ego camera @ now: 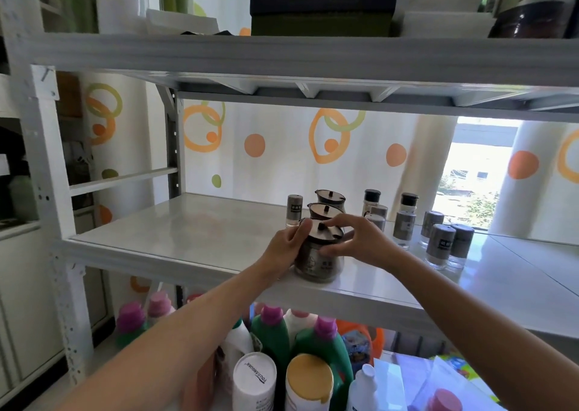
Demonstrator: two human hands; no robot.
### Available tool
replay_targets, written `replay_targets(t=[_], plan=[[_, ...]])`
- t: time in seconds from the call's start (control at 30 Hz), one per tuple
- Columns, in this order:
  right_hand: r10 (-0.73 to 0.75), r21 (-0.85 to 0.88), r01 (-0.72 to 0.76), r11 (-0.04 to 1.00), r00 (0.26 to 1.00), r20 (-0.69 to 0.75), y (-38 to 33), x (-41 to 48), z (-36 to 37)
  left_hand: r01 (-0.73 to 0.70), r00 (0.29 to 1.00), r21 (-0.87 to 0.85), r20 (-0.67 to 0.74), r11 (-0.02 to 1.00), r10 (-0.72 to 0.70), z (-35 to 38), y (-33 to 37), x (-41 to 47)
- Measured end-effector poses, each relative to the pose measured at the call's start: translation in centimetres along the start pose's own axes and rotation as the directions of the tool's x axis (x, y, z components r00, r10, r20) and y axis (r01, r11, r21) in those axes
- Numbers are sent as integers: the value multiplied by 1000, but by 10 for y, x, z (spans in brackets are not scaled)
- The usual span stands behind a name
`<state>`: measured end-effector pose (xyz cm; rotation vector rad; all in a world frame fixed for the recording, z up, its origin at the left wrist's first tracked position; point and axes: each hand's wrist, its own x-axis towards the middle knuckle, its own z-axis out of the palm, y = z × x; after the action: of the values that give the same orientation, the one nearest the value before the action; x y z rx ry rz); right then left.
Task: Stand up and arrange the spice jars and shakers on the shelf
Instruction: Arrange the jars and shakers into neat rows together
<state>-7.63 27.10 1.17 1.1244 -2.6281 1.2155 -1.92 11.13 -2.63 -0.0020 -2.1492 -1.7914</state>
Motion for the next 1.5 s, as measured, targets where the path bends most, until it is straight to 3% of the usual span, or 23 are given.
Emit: replay_targets(t=[0.1,0.23,0.4,0.67,0.8,1.5], plan=[[-1,67,-1,998,1000,22,-1,1,-6,15,997,-19,-78,1000,-17,-8,-4,7],[74,217,-52,975,993,-91,2,17,-18,39,981,-69,-187,997,-51,-19,-8,27],[106,4,-107,994,974,-199,14,59,-29,-2,992,-5,-123,1000,1,-19,5,62],[108,-173,-124,977,989,-96,13,98,-18,37,998,142,-45,989,-31,-15,16,105],[99,-239,-118,964,991,-93,15,105,-13,-9,1000,209,-11,978,12,-15,7,113],[65,-302,-80,950,996,-56,2,93,-8,30,997,226,-78,974,-12,-21,10,107]])
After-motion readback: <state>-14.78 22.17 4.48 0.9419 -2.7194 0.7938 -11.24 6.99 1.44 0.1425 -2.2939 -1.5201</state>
